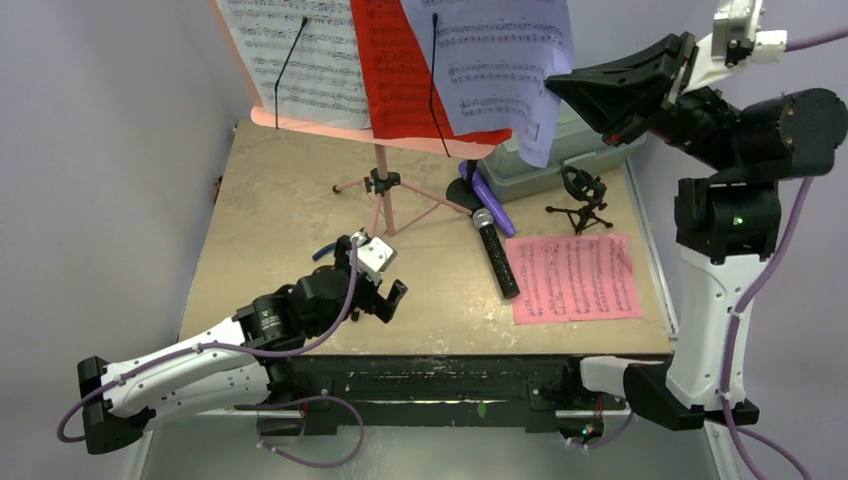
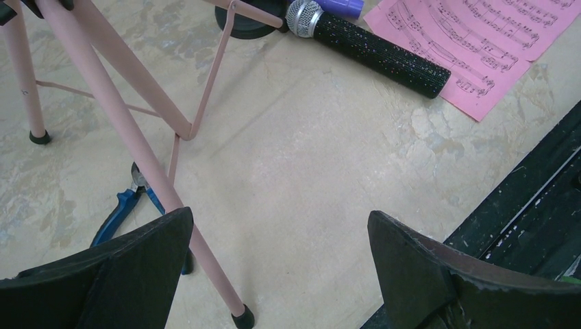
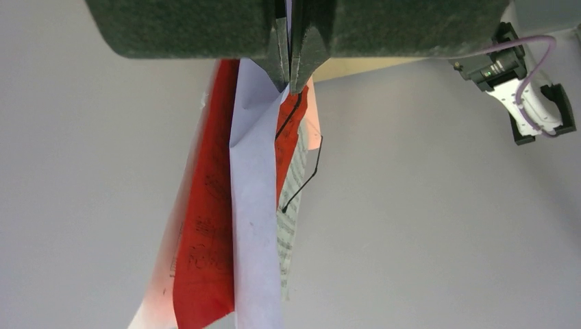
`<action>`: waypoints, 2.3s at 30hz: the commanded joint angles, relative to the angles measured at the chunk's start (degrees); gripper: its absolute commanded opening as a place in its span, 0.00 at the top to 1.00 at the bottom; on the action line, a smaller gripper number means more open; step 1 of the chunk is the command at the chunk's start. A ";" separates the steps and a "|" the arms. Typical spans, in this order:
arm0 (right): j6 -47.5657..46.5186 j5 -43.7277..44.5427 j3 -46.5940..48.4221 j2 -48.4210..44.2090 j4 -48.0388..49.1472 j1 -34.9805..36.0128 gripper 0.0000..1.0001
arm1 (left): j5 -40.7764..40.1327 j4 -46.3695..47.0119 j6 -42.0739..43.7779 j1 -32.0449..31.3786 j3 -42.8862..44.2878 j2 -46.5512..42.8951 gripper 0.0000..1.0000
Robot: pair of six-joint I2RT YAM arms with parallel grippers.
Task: Pack up the instrument practice props
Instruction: Pick up the sheet music from the music stand, then place the sheet music at the center of the board.
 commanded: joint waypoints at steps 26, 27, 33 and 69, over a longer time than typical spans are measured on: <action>-30.10 14.80 -6.77 -19.03 -31.96 -13.06 1.00 | 2.44 0.49 -0.01 0.05 0.09 -3.27 0.01; -32.09 16.18 -8.04 -20.07 -33.51 -13.03 1.00 | 2.48 0.42 0.03 0.07 0.05 -3.27 0.01; -46.61 24.26 -16.72 -28.05 -42.38 -12.96 1.00 | 2.66 0.39 -0.05 0.07 0.08 -3.32 0.01; -81.20 52.49 -50.75 -26.17 -63.69 -12.97 1.00 | 3.19 0.19 -0.14 0.12 0.17 -2.31 0.01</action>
